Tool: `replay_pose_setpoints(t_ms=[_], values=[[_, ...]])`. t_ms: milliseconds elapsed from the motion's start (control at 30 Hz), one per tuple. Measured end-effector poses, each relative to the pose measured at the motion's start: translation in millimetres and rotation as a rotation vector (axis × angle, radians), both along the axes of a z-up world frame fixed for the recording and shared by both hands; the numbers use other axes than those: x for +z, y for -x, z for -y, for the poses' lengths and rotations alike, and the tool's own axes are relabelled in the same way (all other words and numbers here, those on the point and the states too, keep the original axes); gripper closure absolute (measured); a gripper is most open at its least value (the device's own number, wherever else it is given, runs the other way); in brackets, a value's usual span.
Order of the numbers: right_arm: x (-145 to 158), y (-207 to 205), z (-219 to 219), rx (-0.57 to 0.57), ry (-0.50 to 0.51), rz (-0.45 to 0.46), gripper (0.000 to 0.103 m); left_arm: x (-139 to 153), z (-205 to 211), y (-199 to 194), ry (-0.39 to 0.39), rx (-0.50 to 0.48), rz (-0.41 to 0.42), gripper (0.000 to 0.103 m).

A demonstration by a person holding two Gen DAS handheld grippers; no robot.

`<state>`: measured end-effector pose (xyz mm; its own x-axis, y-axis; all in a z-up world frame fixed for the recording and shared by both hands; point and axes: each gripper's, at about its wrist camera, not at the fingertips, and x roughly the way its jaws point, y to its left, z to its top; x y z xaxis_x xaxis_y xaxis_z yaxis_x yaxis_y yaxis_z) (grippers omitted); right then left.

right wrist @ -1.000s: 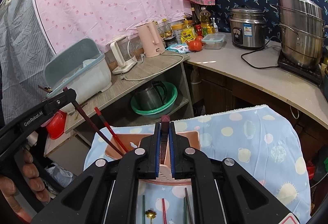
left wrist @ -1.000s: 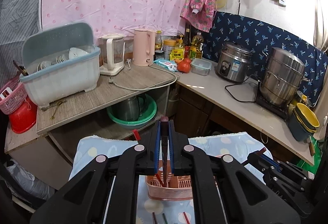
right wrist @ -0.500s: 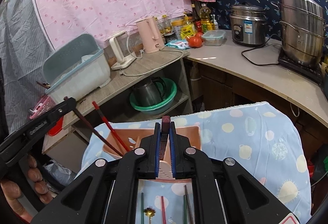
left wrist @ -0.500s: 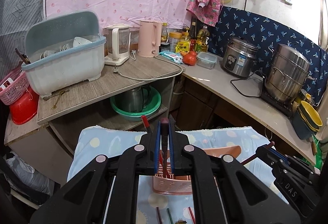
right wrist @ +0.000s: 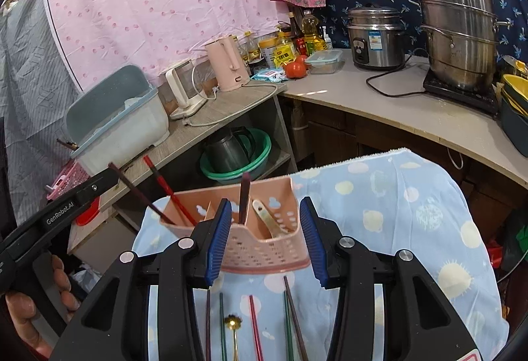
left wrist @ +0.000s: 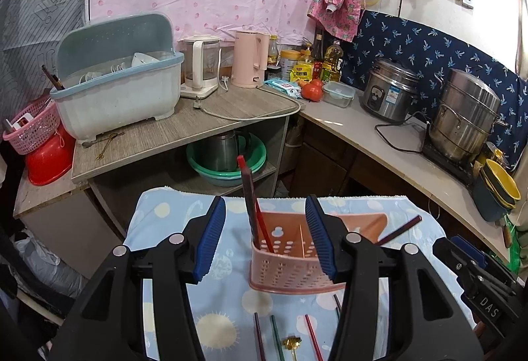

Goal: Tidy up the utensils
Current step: 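Open the left tool over the basket while the right tool releases its chopstick inside, then move both tools back over the remaining chopsticks and gold spoon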

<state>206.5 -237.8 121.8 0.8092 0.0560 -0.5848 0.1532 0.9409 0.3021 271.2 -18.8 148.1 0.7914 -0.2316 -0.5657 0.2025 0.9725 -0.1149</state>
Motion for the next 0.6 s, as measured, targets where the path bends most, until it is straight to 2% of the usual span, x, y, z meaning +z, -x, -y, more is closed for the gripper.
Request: replay_pose_setpoints(t_ms=[233,600], values=[[-10.8,29.6,-4.0,0.012,-0.02,-0.021,0.061,-9.2,-2.3,32.0,-0.006,-0.017,-0.016,0.055],[-27.3,74.7,-18.0,0.042,0.024,-0.056,0.061,-35.7,-11.1,74.4,0.005,-0.014,-0.078,0.055]])
